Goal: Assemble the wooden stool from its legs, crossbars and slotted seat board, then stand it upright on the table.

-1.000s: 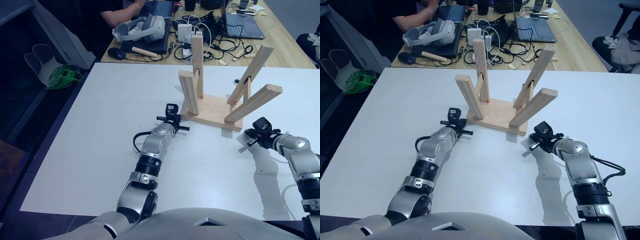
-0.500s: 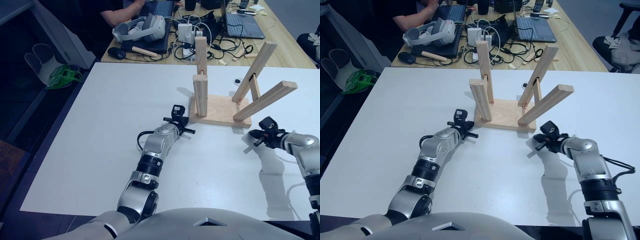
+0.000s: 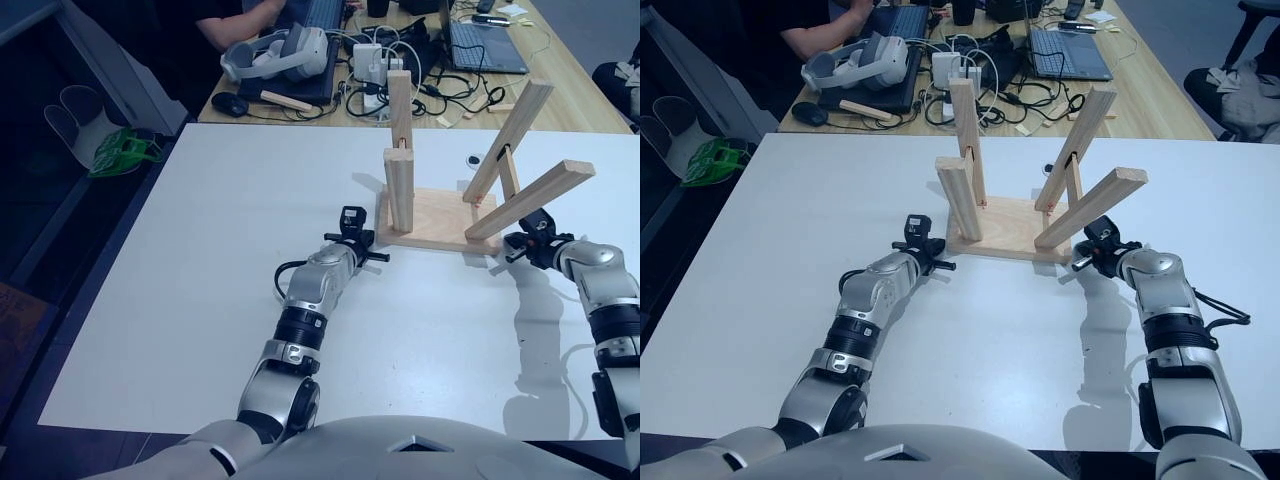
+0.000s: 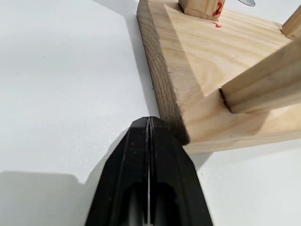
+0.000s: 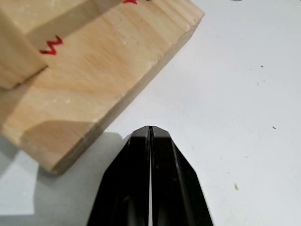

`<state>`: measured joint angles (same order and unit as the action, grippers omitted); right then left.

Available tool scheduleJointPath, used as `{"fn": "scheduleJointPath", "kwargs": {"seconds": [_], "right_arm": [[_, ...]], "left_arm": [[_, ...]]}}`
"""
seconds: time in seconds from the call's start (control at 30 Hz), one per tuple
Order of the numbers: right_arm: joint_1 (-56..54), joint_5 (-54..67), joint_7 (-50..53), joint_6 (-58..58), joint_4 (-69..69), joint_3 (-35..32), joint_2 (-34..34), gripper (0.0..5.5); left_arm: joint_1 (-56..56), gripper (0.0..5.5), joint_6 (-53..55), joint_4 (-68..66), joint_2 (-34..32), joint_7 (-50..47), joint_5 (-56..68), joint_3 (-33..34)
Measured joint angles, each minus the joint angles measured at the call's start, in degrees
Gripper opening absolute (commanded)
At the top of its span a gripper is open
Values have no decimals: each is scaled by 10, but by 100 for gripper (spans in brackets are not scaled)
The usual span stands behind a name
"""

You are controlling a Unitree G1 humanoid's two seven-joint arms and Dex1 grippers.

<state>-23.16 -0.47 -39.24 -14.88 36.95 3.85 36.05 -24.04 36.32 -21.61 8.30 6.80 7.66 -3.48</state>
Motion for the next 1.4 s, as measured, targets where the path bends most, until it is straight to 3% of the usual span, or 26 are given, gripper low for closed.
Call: {"fn": "scheduleJointPath", "kwargs": {"seconds": [0.57, 1.4], "right_arm": [[41, 32, -66, -55, -77, -18, 10, 0], [208, 132, -166, -238, -378, -58, 72, 0]], "left_arm": [[16, 3, 33, 32, -15, 60, 19, 5], [121, 3, 249, 302, -126, 150, 88, 0]]}}
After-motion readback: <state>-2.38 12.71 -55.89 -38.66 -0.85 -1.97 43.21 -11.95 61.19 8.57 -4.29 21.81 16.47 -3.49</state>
